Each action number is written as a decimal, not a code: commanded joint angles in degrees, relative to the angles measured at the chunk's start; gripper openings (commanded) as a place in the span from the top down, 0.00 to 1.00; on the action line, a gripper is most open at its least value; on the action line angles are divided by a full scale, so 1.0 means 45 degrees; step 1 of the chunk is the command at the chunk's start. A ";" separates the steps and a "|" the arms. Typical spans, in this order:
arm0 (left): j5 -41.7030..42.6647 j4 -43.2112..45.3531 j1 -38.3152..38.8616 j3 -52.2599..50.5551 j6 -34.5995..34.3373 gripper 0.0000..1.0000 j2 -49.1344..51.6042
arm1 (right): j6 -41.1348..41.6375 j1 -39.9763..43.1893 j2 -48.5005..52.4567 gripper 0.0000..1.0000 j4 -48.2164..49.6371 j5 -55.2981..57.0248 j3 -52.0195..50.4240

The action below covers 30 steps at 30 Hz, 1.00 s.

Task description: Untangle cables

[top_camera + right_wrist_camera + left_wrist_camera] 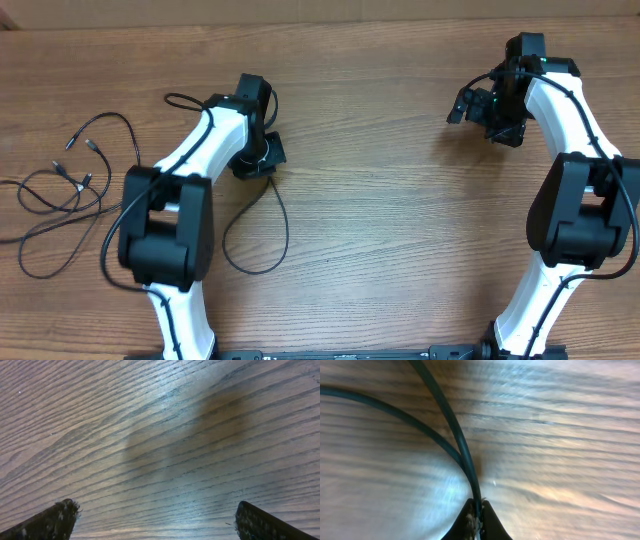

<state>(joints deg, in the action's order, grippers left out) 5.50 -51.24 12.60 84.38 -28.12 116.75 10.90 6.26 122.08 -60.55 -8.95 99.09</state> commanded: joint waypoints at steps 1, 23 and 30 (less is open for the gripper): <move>-0.0962 0.0073 -0.0136 0.0078 0.0797 0.96 -0.2006 | -0.0024 -0.0029 -0.0413 0.00 0.0063 0.0078 0.0107; -0.4964 -0.1229 -0.0131 0.0000 0.2307 0.96 -0.3905 | -0.0024 -0.0029 -0.0413 0.00 0.0063 0.0078 0.0107; -0.4964 -0.0748 -0.0131 0.0000 0.2293 0.96 -0.2535 | -0.0024 -0.0029 -0.0408 0.00 0.0063 0.0078 0.0107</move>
<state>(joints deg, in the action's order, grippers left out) -17.50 -55.27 12.23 84.36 -19.05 102.56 10.87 6.26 122.08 -60.55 -8.95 99.09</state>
